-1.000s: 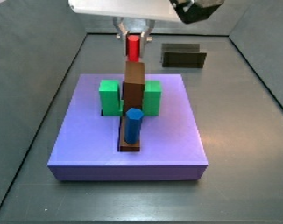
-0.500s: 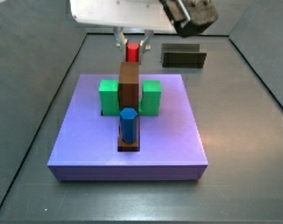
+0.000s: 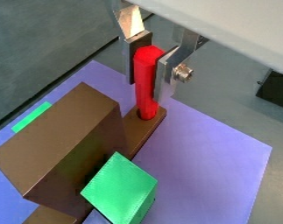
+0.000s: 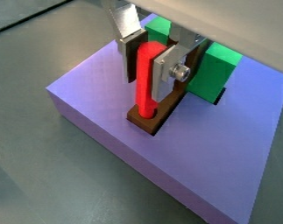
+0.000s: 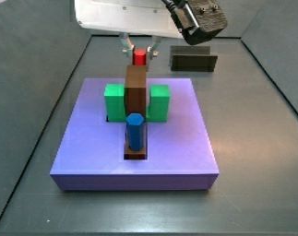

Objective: Pick up the red object. Move up. Place the red object on the fixture. Regrasp the red object. Move to above the board. Insert the red object.
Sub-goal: Insert the red object.

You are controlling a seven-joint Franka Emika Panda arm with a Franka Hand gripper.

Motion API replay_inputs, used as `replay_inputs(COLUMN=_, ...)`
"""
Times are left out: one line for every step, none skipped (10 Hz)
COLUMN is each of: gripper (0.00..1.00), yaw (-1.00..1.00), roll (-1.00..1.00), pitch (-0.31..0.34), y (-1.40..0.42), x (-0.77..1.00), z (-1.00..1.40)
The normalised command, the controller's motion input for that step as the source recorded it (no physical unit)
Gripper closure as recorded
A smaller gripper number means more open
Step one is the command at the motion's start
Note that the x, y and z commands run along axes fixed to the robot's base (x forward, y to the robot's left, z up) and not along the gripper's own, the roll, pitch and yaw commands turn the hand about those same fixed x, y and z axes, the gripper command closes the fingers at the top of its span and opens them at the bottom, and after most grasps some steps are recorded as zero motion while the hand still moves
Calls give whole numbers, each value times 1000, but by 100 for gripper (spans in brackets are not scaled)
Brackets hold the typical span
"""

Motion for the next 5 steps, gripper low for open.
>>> replay_inputs(gripper=100, yaw=106, roll=0, pitch=0, y=-223, x=134, z=-209)
replay_inputs(gripper=100, yaw=3, roll=0, pitch=-23, y=-14, x=43, z=-363)
replay_inputs(gripper=100, yaw=0, roll=10, pitch=-47, y=0, x=0, z=-466)
replay_inputs(gripper=100, yaw=0, roll=30, pitch=-89, y=14, x=0, z=-580)
replay_inputs(gripper=100, yaw=0, roll=86, pitch=-180, y=0, x=-54, z=-803)
